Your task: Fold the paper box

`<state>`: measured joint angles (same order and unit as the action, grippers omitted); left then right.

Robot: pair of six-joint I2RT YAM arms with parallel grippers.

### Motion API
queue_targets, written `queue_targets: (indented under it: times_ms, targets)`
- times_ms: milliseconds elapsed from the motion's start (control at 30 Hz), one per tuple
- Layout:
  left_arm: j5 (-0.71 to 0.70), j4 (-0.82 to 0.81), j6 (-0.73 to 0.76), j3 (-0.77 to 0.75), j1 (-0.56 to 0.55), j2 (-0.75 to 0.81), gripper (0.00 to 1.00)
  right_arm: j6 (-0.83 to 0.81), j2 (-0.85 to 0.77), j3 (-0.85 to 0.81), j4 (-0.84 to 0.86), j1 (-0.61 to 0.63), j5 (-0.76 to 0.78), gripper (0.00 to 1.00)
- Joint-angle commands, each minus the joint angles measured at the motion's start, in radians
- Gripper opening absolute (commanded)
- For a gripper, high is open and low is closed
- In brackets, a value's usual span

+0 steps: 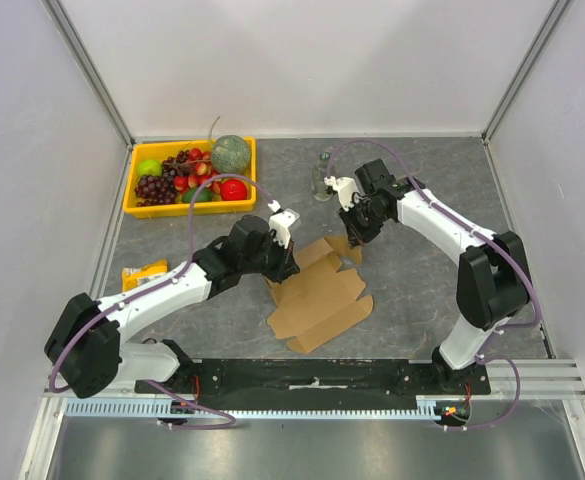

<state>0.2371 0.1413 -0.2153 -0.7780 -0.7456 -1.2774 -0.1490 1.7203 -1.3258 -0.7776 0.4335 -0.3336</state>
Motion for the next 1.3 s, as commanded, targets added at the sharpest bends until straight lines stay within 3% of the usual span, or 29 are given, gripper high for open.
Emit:
queue_targets:
  times_ms: [0, 633, 933, 1067, 1267]
  targets:
    - [-0.001, -0.023, 0.031, 0.006, 0.005, 0.035, 0.02, 0.074, -0.056, 0.008, 0.029, 0.004, 0.031, 0.0]
    - [0.002, -0.035, 0.025, 0.036, 0.005, 0.038, 0.02, 0.275, -0.11, 0.117, 0.155, 0.06, 0.134, 0.0]
    - [0.077, -0.04, 0.01, -0.018, 0.005, 0.133, 0.02, 0.167, -0.122, 0.114, 0.146, 0.076, 0.205, 0.0]
    - [0.036, -0.046, 0.004, -0.05, 0.017, 0.182, 0.02, 0.158, -0.128, 0.117, 0.149, 0.077, 0.212, 0.0]
    - [-0.039, 0.003, -0.019, -0.072, 0.144, 0.089, 0.02, 0.124, -0.134, 0.12, 0.15, 0.077, 0.211, 0.0]
